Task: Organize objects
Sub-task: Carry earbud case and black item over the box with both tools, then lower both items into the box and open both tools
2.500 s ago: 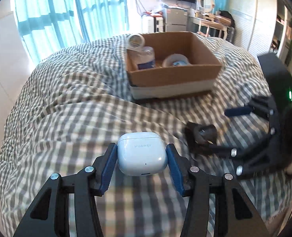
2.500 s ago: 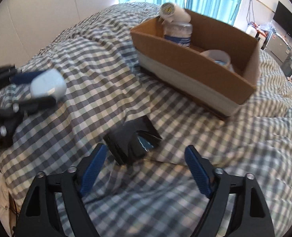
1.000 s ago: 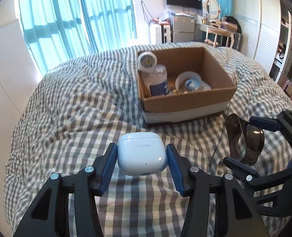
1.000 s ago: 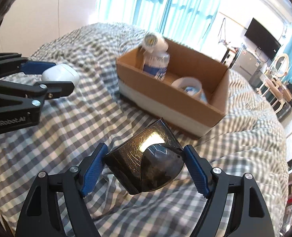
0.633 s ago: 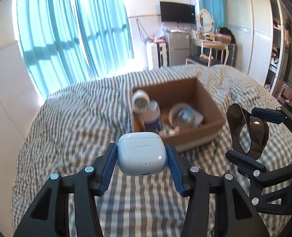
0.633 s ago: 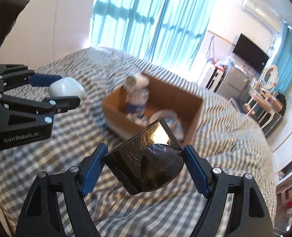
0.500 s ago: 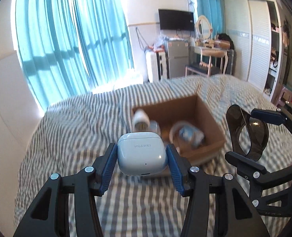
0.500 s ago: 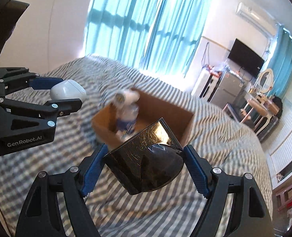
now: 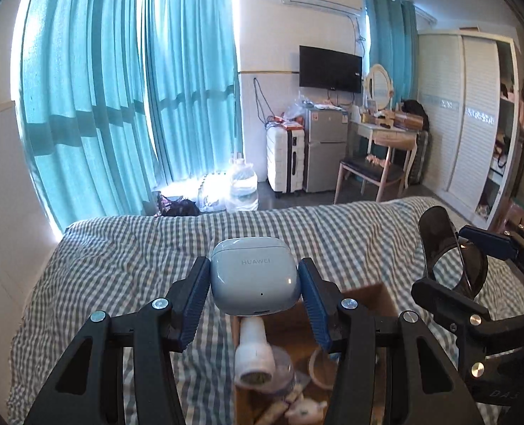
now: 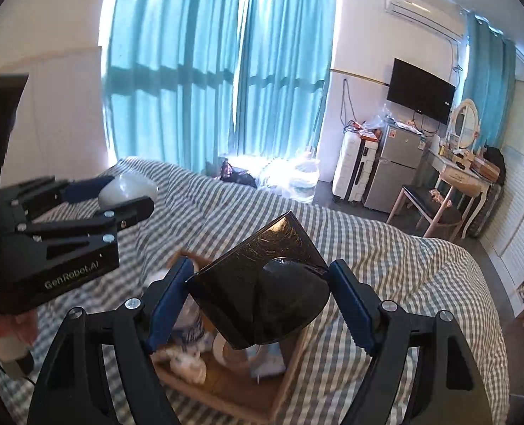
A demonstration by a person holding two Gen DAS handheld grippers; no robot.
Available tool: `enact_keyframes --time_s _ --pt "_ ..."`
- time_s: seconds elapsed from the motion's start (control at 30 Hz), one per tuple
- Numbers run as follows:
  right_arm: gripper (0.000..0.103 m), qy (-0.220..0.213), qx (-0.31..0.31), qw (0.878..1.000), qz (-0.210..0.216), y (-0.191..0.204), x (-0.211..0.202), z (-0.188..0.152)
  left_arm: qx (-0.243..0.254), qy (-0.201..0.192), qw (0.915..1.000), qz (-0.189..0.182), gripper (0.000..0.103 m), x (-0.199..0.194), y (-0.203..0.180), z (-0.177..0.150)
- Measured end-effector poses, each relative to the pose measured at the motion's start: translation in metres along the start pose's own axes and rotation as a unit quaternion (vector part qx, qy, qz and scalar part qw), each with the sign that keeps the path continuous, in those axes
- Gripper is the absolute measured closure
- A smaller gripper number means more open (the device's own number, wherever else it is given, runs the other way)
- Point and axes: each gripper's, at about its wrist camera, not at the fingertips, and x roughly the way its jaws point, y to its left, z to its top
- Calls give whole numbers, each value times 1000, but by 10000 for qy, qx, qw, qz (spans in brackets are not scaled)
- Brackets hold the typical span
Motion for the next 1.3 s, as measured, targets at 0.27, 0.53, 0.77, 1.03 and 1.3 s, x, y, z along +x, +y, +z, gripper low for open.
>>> enact_keyframes --time_s 0.27,0.53,0.77,1.03,1.3 --pt "25 448 382 9977 349 -11 65 -31 206 487 9984 -188 51 64 -13 -51" --pt "25 714 824 9929 474 -33 103 -50 583 646 9938 -691 51 75 -44 -78" --pt "25 884 848 9918 355 -36 113 -60 871 940 9862 -1051 51 80 -68 -94" --pt "25 1121 866 9895 272 -32 126 -73 783 1145 9873 -779 51 92 -70 -98" --pt "24 1172 836 9894 172 -29 129 -77 639 1057 9902 -652 51 93 -68 -97"
